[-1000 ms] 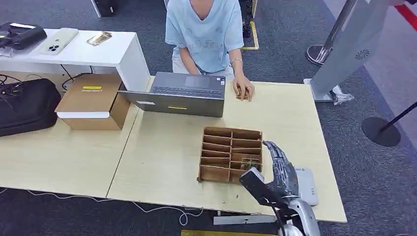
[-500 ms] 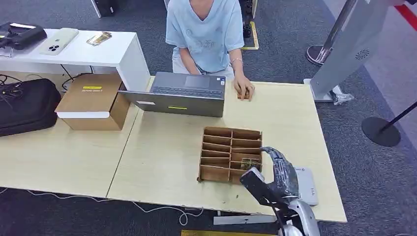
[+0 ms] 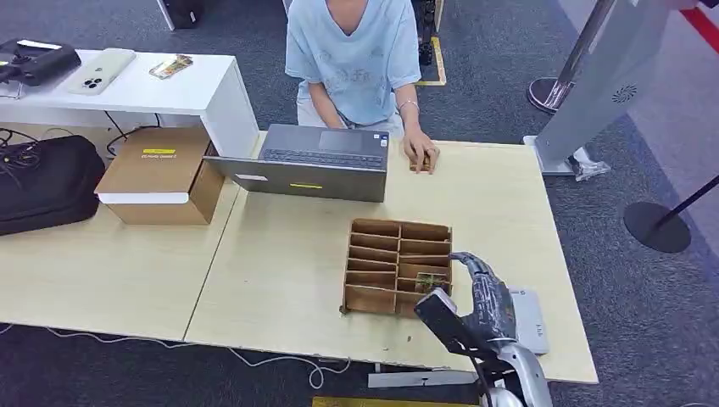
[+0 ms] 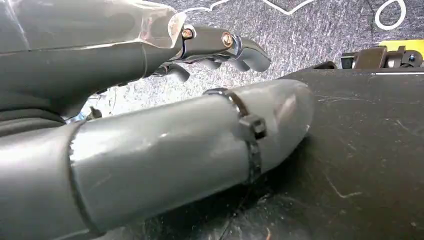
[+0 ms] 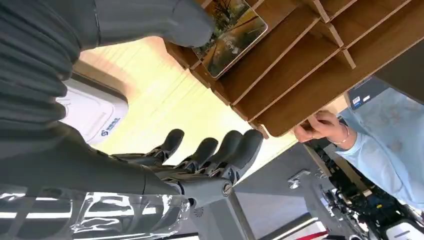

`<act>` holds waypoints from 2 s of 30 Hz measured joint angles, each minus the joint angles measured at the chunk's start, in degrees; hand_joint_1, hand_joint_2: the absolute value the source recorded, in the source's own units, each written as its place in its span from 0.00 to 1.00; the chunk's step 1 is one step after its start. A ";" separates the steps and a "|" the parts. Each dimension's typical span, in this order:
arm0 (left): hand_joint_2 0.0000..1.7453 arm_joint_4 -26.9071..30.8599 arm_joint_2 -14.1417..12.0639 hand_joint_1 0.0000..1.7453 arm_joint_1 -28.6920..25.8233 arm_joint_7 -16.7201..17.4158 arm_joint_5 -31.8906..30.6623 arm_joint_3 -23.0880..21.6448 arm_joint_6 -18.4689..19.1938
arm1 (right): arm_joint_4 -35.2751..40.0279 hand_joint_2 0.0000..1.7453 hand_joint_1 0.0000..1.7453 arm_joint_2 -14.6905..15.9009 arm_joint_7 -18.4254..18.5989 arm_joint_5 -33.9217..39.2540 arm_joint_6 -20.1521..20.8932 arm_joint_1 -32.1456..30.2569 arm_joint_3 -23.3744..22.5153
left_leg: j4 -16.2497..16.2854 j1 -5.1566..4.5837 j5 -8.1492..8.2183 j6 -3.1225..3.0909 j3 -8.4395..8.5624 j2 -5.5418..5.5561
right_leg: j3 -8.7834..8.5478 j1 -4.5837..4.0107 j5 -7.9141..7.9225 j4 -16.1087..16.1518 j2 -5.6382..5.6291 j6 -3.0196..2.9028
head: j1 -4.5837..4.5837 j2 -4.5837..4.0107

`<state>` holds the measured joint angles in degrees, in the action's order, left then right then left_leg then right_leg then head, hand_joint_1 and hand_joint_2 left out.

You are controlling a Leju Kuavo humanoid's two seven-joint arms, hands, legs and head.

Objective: Pass the card to the sensor for recognition and then transmit it.

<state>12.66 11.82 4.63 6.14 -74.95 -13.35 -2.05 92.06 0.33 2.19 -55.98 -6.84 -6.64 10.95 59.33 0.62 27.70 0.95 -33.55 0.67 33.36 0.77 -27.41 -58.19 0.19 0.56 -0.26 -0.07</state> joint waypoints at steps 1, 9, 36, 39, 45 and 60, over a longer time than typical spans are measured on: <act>0.00 0.02 0.00 0.00 0.00 0.00 0.00 0.02 0.00 | -0.04 1.00 0.33 0.00 0.07 -0.02 0.02 0.04 0.00 | 0.00 0.00 0.00 0.00 0.00 0.00 | 0.00 0.00 0.00 0.00 0.00 0.00 | 0.00 0.00; 0.00 0.02 0.00 0.00 0.00 0.00 -0.02 0.44 0.00 | -0.61 1.00 0.36 0.00 0.39 -0.44 0.09 0.81 0.02 | 0.00 0.00 0.00 0.00 0.00 0.00 | 0.00 0.00 0.00 0.00 0.00 0.00 | 0.00 0.00; 0.00 0.02 0.00 0.00 0.07 0.00 -0.15 0.94 0.31 | -3.54 1.00 0.37 -0.17 4.07 -8.44 -1.46 2.23 1.27 | 0.00 0.00 0.00 0.00 0.00 0.00 | 0.00 0.00 0.00 0.00 0.00 0.00 | 0.00 0.00; 0.00 0.02 0.00 0.00 0.08 0.00 -0.15 0.96 0.31 | -3.65 1.00 0.38 -0.17 5.14 -9.95 -1.75 2.22 1.40 | 0.00 0.00 0.00 0.00 0.00 0.00 | 0.00 0.00 0.00 0.00 0.00 0.00 | 0.00 0.00; 0.00 0.02 0.00 0.00 0.08 0.00 -0.15 1.03 0.31 | -3.93 1.00 0.42 -0.17 5.94 -10.80 -2.12 2.22 1.53 | 0.00 0.00 0.00 0.00 0.00 0.00 | 0.00 0.00 0.00 0.00 0.00 0.00 | 0.02 0.00; 0.00 0.02 0.00 0.00 0.08 0.00 -0.33 1.36 0.44 | -4.02 1.00 0.39 -0.66 5.97 -11.65 -1.99 2.21 1.77 | 0.00 0.00 0.00 0.00 0.00 0.00 | 0.00 0.00 0.00 0.00 0.00 0.00 | 0.00 0.00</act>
<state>12.68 11.82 4.72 6.14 -75.28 -12.00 -1.62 88.04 -0.33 8.15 -67.63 -8.83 -4.43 12.72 59.33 0.62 27.70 0.95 -33.55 0.67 33.36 0.77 -27.41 -58.19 0.19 0.56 -0.26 -0.07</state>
